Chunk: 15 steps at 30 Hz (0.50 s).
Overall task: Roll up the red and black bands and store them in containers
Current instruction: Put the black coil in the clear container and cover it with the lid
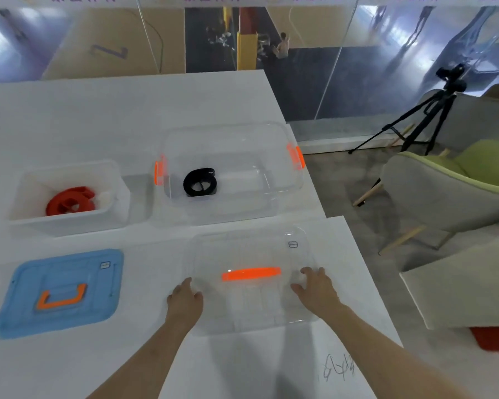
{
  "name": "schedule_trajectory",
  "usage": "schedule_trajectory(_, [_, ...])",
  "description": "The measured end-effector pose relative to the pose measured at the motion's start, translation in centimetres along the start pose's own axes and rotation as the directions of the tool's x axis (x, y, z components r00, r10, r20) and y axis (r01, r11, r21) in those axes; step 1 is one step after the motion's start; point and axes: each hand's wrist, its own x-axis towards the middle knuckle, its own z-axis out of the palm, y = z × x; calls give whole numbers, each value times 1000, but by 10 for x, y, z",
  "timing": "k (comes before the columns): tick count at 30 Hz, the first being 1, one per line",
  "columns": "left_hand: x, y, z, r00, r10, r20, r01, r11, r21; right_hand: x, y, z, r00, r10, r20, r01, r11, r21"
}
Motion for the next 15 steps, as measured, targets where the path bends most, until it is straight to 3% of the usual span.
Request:
schedule_trajectory(8, [-13, -1, -4, 996, -88, 6, 86, 946, -313, -9, 4, 8, 990, 98, -98, -62, 945, 321])
schedule_trajectory(12, [-55, 14, 1, 998, 11, 68, 17, 911, -412, -36, -14, 21, 956, -93, -278, 206, 888, 412])
schedule_trajectory(15, [-67, 37, 12, 996, 29, 87, -3, 959, -284, -45, -33, 29, 940, -101, -326, 242, 871, 427])
